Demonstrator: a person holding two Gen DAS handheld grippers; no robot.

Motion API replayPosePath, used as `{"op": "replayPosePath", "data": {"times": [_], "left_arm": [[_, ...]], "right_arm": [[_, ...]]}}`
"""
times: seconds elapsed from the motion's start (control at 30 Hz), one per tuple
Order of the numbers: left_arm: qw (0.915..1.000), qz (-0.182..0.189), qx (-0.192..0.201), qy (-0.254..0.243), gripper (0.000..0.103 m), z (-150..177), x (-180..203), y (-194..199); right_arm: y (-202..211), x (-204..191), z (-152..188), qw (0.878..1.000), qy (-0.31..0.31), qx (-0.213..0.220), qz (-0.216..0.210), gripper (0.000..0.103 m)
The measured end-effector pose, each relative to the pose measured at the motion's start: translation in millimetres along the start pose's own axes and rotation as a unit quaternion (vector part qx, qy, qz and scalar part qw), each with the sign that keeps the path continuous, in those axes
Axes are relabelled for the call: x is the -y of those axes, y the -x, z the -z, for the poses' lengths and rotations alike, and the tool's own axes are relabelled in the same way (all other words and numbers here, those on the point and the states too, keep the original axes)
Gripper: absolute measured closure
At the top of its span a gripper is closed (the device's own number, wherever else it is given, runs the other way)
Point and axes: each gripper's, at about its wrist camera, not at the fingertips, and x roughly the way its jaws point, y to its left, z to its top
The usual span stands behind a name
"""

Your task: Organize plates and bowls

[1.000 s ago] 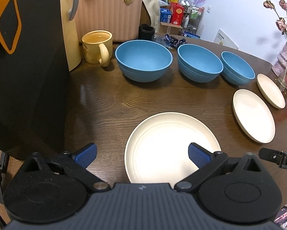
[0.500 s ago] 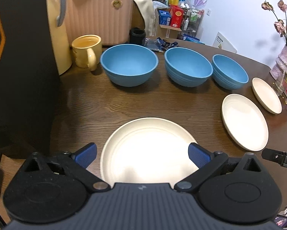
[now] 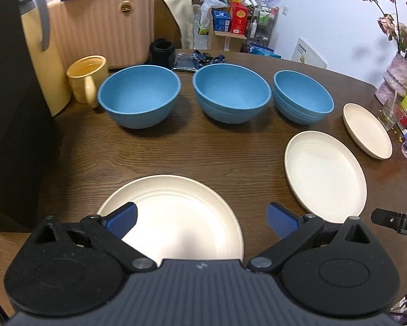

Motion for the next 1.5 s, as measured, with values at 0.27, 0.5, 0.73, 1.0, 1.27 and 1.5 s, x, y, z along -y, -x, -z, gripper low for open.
{"op": "replayPosePath", "data": {"times": [0.27, 0.5, 0.73, 1.0, 1.27, 1.5], "left_arm": [[1.0000, 0.001, -0.005, -0.003, 0.000, -9, 40, -17], [0.9999, -0.003, -0.013, 0.000, 0.000, -19, 75, -39], [0.9996, -0.015, -0.023, 0.007, 0.000, -30, 101, -64], [0.9988, -0.026, -0.038, 0.014, 0.000, -39, 129, -95], [0.9969, -0.044, -0.057, 0.030, 0.009, -44, 142, -125], [0.9939, -0.052, -0.080, 0.054, 0.024, -45, 140, -143]], "right_arm": [[-14, 28, -18, 1.000, 0.001, -0.006, 0.005, 0.000], [-34, 53, -39, 1.000, 0.006, -0.015, 0.005, 0.000], [-58, 67, -58, 0.999, 0.022, -0.030, -0.003, 0.000], [-87, 75, -79, 0.997, 0.049, -0.048, -0.018, 0.000], [-115, 81, -92, 0.995, 0.068, -0.069, -0.033, 0.009], [-131, 83, -100, 0.993, 0.077, -0.082, -0.044, 0.028]]}}
